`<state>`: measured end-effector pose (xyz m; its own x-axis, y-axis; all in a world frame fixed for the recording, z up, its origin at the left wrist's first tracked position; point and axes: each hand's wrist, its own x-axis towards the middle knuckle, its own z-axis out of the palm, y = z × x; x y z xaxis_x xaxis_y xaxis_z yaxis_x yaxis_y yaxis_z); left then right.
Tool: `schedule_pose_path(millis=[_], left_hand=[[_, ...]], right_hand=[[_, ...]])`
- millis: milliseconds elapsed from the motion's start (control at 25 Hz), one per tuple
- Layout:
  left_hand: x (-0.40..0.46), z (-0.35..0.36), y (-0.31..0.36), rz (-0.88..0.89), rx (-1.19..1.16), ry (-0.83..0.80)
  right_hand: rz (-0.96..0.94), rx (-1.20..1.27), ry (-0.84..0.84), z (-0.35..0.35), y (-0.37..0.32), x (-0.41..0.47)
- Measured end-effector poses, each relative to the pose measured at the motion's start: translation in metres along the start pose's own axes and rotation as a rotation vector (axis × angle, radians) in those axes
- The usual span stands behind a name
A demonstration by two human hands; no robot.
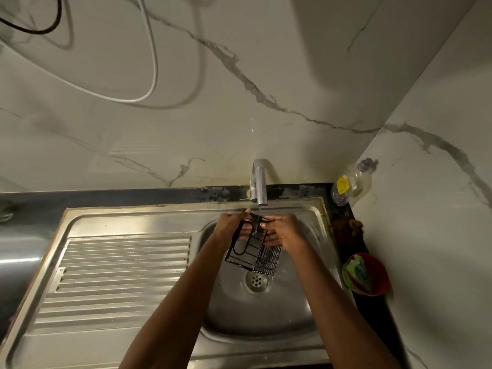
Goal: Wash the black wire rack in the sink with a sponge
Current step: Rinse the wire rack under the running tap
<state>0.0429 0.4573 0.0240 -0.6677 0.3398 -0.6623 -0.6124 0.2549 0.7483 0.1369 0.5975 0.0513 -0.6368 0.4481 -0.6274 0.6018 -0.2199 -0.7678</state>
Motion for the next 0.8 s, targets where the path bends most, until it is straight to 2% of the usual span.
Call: schedule_pose_path(millis=[120,200,240,280,320,440,520,600,720,800], left_hand=[[0.000,0.002,-0.007,-0.041,-0.031,0.072],[-0.001,0.005,-0.013,-0.021,-0.058,0.101],[-0.003,0.007,-0.015,0.004,-0.058,0.110],[-0.004,0.007,-0.018,0.030,-0.050,0.121],[-0.008,0.008,-0.019,0.051,-0.056,0.133],[-0.019,0.005,-0.022,0.077,-0.115,0.149],[-0.022,0.000,-0.026,0.089,-0.143,0.168],[-0.022,-0.004,-0.031,0.126,-0.139,0.163],[-0.021,-0.012,-0.034,0.191,-0.007,0.199],[-0.021,-0.016,-0.029,0.222,0.036,0.247]], right_hand=[[-0.076,-0.327,0.009,0.004,-0.008,-0.004],[-0.217,-0.657,0.199,0.011,-0.015,0.002],[-0.295,-0.740,0.291,0.014,-0.019,0.005],[-0.328,-0.724,0.322,0.018,-0.022,0.009],[-0.312,-0.588,0.278,0.022,-0.026,0.012],[-0.148,-0.075,-0.008,0.030,-0.026,0.011],[-0.077,0.123,-0.184,0.031,-0.023,0.009],[-0.023,0.252,-0.240,0.033,-0.024,0.007],[0.076,0.460,-0.259,0.035,-0.032,0.006],[0.080,0.541,-0.295,0.038,-0.037,0.004]])
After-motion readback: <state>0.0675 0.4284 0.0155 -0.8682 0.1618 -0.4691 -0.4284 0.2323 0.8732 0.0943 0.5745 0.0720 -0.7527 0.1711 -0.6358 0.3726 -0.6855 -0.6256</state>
